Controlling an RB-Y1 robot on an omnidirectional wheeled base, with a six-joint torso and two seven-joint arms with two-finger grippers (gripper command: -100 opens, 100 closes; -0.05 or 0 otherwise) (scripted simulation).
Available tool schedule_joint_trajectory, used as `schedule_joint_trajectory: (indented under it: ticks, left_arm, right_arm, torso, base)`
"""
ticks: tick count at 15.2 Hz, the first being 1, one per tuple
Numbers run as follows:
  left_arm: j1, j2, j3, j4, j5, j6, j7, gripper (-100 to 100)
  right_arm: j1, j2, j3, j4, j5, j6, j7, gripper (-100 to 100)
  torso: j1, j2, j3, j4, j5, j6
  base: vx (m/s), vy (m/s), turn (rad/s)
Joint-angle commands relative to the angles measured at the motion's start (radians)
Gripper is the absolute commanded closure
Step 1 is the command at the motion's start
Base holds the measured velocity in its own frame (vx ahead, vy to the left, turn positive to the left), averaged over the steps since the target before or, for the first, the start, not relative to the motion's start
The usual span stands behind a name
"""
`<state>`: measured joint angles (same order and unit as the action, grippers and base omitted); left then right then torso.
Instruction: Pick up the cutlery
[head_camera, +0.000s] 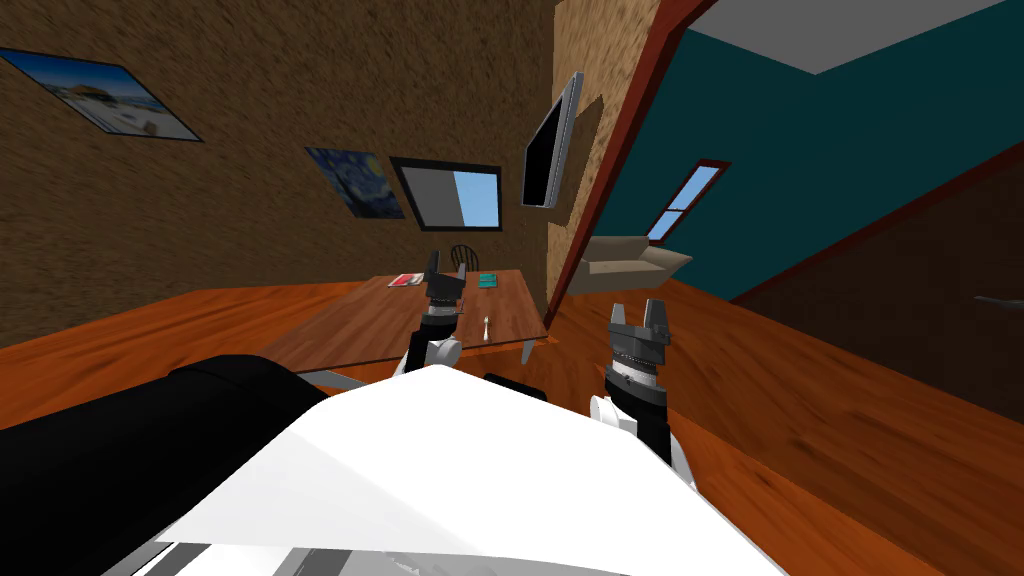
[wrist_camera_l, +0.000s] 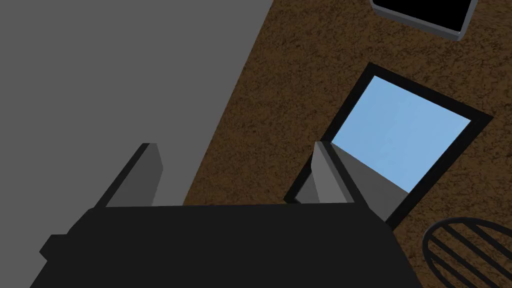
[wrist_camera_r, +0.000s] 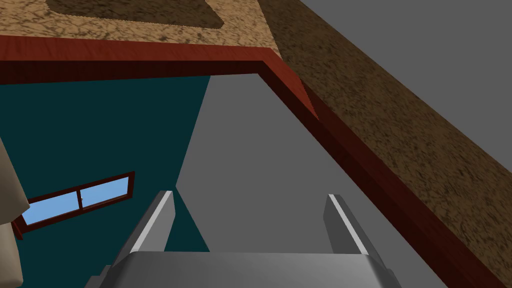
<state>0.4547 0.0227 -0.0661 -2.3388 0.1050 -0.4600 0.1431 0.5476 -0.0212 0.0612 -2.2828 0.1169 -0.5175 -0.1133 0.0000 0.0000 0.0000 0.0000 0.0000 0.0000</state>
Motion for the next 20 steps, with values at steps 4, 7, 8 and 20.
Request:
schedule_joint_trajectory:
  ticks: [4,7,8,20]
  left_arm:
    - [-0.016,0.076,0.017,0.041,0.022,0.038,0.034,-100]
    - [-0.037,0.11,0.04,0.094,0.05,0.088,0.079,-100]
    - [-0.046,0.118,0.05,0.117,0.062,0.108,0.097,-100]
    - [-0.14,0.137,0.149,0.356,0.184,0.324,0.289,-100]
  right_arm:
    - [0.0,0.0,0.0,0.0,0.0,0.0,0.0,0]
    - [0.0,0.0,0.0,0.0,0.0,0.0,0.0,0]
    - [0.0,0.0,0.0,0.0,0.0,0.0,0.0,0]
    - [0.0,0.0,0.0,0.0,0.0,0.0,0.0,0]
  torso:
    - [0.0,-0.001,0.0,0.0,0.0,0.0]
    - [-0.001,-0.001,-0.001,0.0,0.0,0.0]
    - [-0.001,-0.001,-0.001,0.0,0.0,0.0]
    - [-0.003,-0.002,-0.001,0.0,0.0,0.0]
  base:
    - [0.005,-0.011,-0.006]
    - [0.011,-0.024,-0.013]
    - [0.012,-0.033,-0.015]
    - [0.017,-0.034,-0.013]
